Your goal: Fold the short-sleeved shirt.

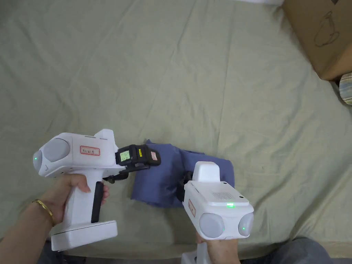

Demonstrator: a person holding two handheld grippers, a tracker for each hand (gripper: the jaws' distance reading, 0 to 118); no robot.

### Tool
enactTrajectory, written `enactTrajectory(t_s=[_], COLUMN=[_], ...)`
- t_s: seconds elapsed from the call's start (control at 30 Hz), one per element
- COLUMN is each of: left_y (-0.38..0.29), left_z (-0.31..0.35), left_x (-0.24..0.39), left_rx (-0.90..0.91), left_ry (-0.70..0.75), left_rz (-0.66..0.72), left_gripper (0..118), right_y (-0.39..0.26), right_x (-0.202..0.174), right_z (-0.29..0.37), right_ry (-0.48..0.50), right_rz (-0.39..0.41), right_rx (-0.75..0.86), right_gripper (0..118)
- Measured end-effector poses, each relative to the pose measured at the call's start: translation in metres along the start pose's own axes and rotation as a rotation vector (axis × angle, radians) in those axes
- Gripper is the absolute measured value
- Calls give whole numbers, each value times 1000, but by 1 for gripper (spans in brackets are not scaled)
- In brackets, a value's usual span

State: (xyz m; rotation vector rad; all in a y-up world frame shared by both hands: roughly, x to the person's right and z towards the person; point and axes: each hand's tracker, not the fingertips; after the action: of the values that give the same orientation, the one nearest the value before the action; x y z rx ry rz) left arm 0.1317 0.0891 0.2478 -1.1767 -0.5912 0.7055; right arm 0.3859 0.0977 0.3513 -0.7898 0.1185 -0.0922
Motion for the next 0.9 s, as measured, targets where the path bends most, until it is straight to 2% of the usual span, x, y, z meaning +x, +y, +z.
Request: enactTrajectory(t_s=[0.13, 0.2, 0.23, 0.3, 0.33, 0.4, 0.5, 0.57, 0.67, 0.83, 0.9], left_y=[6, 14, 17, 21, 23, 24, 24, 23, 24, 30, 37], left_z=[-24, -29, -30, -32, -34, -38, -35, -34, -31, -14, 5], left_x=[0, 2, 3, 2, 2, 2, 5, 11, 33, 68, 72], left_rx=[-122, -153, -168, -178, -177, -187, -188, -183, -189, -191, -181], left_ry=[-68, -81, -106, -141, -136, -59, -78, 1, 84, 195, 212], left_rz=[-39, -49, -35, -32, -34, -60, -67, -102, -100, -125, -183], left_gripper=[109, 109, 106, 83, 80, 75, 64, 50, 38, 32, 31], right_y=[7, 15, 20, 32, 38, 51, 67, 75, 84, 87, 86], right_x=[5, 17, 25, 40, 49, 66, 90, 103, 111, 111, 107], right_z=[1, 12, 21, 42, 53, 74, 104, 121, 141, 156, 158], right_ry=[19, 60, 49, 31, 22, -15, -73, -97, -125, -133, -130], right_rz=[-27, -104, -139, -148, -141, -134, -130, -139, -144, -150, -139], right_rx=[-19, 2, 30, 102, 138, 190, 267, 317, 364, 398, 391], right_gripper=[0, 0, 0, 0, 0, 0, 0, 0, 0, 0, 0])
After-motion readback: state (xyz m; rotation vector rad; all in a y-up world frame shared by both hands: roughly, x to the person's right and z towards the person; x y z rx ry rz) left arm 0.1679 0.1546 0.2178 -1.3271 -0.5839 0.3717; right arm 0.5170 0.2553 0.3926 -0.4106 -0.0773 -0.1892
